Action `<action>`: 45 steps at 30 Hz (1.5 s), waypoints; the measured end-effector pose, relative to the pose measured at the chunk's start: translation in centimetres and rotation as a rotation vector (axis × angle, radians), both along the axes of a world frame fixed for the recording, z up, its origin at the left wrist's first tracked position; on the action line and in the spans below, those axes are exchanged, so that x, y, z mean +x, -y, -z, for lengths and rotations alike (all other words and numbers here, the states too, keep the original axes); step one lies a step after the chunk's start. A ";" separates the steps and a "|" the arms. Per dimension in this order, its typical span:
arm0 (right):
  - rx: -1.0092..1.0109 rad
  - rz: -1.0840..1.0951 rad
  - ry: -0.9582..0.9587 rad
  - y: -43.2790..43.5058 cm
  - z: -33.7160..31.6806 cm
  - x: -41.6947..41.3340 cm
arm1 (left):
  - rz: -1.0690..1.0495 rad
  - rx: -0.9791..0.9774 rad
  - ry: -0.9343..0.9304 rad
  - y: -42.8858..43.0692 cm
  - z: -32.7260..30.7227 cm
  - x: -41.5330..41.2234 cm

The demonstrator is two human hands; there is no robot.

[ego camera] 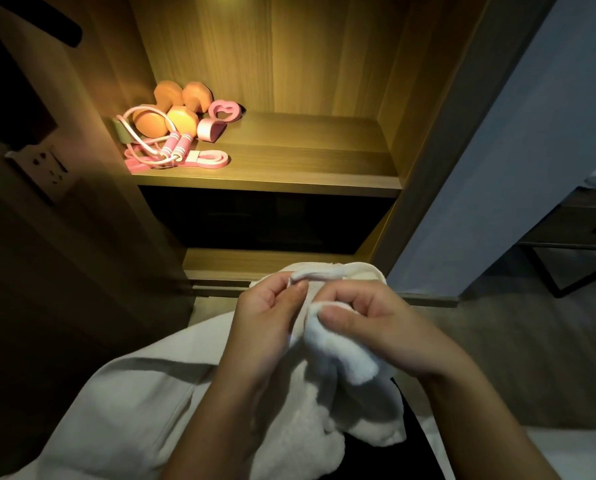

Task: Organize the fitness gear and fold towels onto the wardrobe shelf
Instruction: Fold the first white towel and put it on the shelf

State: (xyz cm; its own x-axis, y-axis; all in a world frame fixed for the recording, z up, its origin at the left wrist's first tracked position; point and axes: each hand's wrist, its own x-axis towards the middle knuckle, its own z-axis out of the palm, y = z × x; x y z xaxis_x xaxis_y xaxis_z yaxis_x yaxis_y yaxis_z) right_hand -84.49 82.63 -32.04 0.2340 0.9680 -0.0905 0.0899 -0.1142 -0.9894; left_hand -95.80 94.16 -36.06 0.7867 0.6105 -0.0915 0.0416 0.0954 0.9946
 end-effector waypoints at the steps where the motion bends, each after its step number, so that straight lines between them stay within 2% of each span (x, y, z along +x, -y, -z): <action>1: 0.014 0.071 0.070 -0.3 0.2 0.1 | 0.007 0.014 -0.004 -0.1 -0.1 0.1; 6: 0.038 0.273 0.346 -1.2 1.7 -0.1 | -0.017 -0.075 -0.014 0.1 0.4 0.3; 14: 0.203 0.514 0.594 -1.3 2.7 -0.9 | -0.010 0.107 0.002 -0.6 0.2 -0.2; 18: 0.264 0.648 0.508 -1.5 3.2 -1.4 | 0.014 0.159 0.024 -0.5 0.1 -0.3; 25: 0.255 0.697 0.236 -1.6 4.1 -2.0 | 0.014 0.195 -0.017 0.1 0.4 -0.1; 30: 0.264 0.782 0.220 -1.9 4.8 -2.1 | -0.022 0.241 0.017 0.3 0.5 0.0; 33: 0.260 0.806 0.279 -1.8 5.1 -1.8 | -0.053 0.270 0.039 0.4 0.6 -0.1; 37: 0.221 0.768 0.360 -1.5 4.6 -0.9 | -0.002 0.242 0.004 0.5 0.7 -0.4; 39: 0.157 0.643 0.425 -1.4 3.5 0.2 | -0.038 0.342 -0.009 0.4 0.5 -0.2; 42: 0.069 0.410 0.626 -1.9 0.6 2.3 | -0.086 0.518 0.038 -0.7 -1.4 0.8; 45: 0.146 0.371 0.727 -3.3 -3.8 4.1 | -0.120 0.671 0.131 -3.0 -4.9 2.7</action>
